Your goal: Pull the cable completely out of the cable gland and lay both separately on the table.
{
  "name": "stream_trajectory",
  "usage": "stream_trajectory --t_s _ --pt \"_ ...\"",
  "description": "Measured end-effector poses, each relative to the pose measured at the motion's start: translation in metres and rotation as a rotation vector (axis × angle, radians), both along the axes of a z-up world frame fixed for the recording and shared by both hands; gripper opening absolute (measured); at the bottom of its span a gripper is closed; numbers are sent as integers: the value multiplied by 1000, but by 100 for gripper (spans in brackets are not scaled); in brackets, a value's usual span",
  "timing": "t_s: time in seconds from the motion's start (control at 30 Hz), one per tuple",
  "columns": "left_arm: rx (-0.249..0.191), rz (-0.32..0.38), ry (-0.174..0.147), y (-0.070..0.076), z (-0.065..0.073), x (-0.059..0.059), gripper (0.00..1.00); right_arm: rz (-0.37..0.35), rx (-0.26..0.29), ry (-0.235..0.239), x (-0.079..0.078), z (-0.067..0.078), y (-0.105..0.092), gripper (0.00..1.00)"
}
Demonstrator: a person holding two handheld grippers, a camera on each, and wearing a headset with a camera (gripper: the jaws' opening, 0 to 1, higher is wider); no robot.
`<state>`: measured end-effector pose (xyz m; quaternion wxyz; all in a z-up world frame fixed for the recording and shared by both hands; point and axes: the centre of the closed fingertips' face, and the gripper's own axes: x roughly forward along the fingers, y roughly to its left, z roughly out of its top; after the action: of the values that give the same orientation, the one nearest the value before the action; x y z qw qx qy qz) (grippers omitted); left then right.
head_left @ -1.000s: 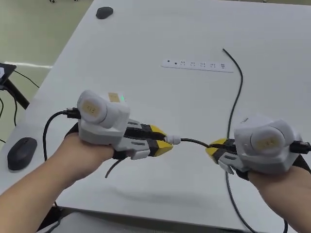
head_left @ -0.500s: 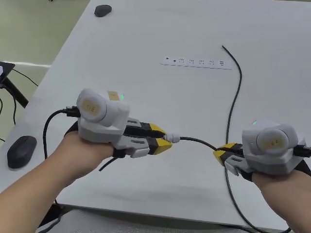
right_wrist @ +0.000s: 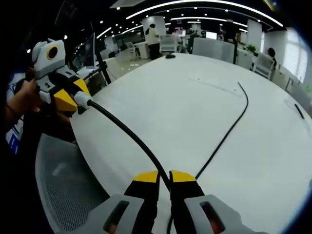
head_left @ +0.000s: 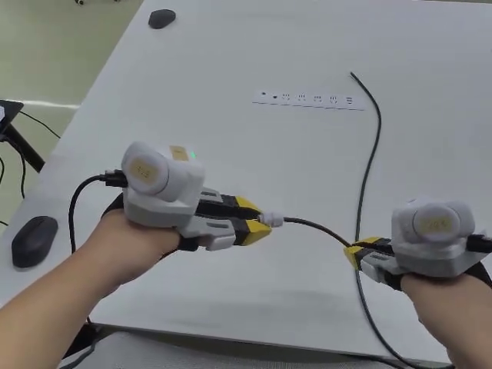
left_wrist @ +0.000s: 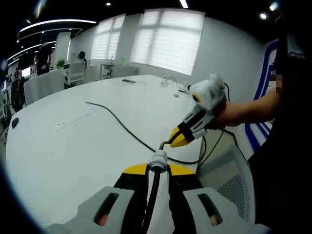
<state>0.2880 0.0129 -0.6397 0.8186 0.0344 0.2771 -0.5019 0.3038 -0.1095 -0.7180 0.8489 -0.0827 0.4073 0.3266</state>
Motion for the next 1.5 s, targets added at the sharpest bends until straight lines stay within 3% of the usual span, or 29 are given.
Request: stream_trajectory --t_s 0.23,0.47,0.57,0.87,0.97,1.03,1.2,1.5 --pt "-3 7 4 0 0 1 14 30 -10 -49 2 9 -3 4" --pt "-7 9 5 -3 1 1 14 151 -84 -105 0 22 1 9" --pt "-3 7 3 -3 2 2 14 217 -95 -145 -2 36 9 15" --pt "4 -3 -4 -5 4 2 14 373 -78 -278 -6 78 48 17" --pt "5 -8 -5 -6 5 0 14 421 -90 -325 -7 85 60 18" --pt "8 -11 -7 -6 6 -1 14 458 -116 -358 -7 86 67 18" --pt "7 -13 -8 -6 6 -3 14 524 -131 -388 -12 83 82 17" --pt "9 -18 -9 -8 8 -9 15 563 -146 -431 -18 82 99 12"
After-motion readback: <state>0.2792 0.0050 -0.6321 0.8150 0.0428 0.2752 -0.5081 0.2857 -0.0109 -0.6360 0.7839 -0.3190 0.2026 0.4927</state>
